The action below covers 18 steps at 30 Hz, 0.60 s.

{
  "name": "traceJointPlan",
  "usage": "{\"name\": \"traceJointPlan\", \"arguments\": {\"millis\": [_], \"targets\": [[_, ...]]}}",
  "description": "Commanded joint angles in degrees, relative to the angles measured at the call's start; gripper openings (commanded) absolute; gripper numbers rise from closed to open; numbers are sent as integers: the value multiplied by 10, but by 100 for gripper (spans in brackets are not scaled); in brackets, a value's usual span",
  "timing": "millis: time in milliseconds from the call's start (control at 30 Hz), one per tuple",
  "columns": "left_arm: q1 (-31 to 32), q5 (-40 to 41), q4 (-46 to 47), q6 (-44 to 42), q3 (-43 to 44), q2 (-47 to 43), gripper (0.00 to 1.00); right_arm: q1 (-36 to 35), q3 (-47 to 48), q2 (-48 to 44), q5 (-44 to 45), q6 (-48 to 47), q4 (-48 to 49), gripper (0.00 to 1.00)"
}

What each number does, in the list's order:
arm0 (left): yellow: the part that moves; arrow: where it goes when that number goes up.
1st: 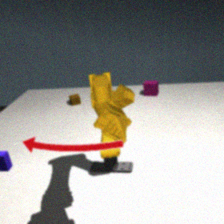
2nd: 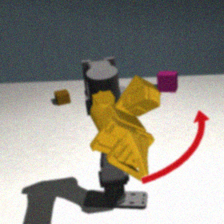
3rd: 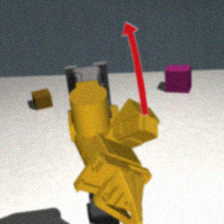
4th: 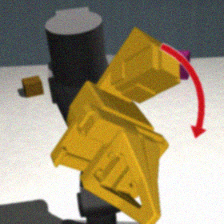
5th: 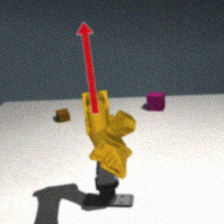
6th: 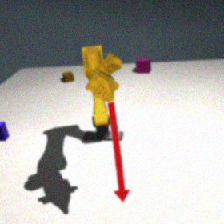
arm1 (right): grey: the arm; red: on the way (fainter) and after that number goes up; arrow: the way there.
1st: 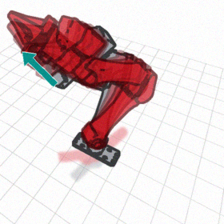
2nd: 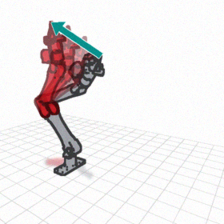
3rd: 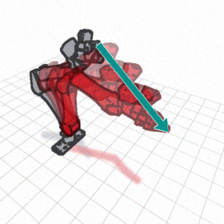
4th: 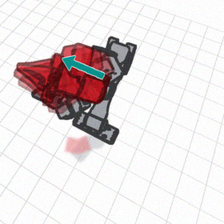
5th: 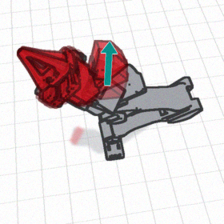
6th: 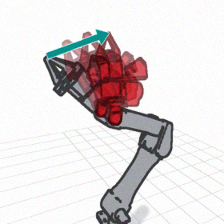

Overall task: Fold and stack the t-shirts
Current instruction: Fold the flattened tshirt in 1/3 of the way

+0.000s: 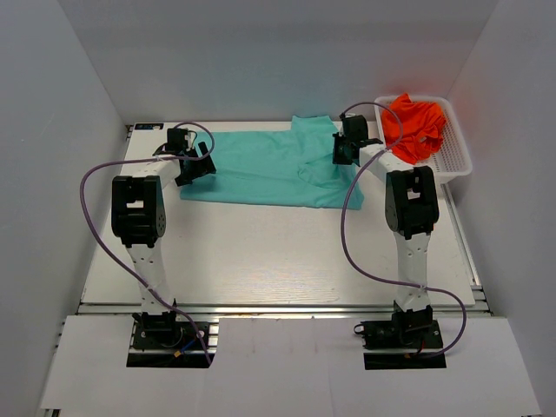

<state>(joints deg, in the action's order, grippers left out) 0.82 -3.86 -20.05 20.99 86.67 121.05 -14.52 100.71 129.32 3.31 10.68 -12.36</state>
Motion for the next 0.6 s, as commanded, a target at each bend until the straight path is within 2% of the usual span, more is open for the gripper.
{"name": "traceJointPlan", "arguments": {"millis": [0, 267, 300, 333, 367, 400, 467, 500, 567], "targets": [[-4, 2, -38, 0, -20, -20, 100, 4, 14, -16, 35, 21, 16, 0], [-4, 2, -38, -5, -26, -25, 100, 4, 56, 25, 61, 56, -9, 0], [-4, 2, -38, -5, -26, -25, 100, 3, 58, 29, 61, 58, -11, 2], [-4, 2, -38, -5, -26, -25, 100, 4, 66, 27, 61, 61, -22, 10], [-4, 2, -38, -10, -26, -31, 100, 3, 66, 25, 59, 59, -24, 10], [-4, 2, -32, -10, -26, -31, 100, 4, 68, 23, 58, 56, -27, 21], [-4, -4, -31, -10, -20, -36, 100, 1, 70, -1, 46, 40, -39, 36], [-4, -4, -31, -16, -15, -42, 100, 2, 64, -8, 29, 33, -40, 55], [1, -4, -31, -16, -10, -48, 100, -1, 33, -51, -8, 16, -36, 73]]}}
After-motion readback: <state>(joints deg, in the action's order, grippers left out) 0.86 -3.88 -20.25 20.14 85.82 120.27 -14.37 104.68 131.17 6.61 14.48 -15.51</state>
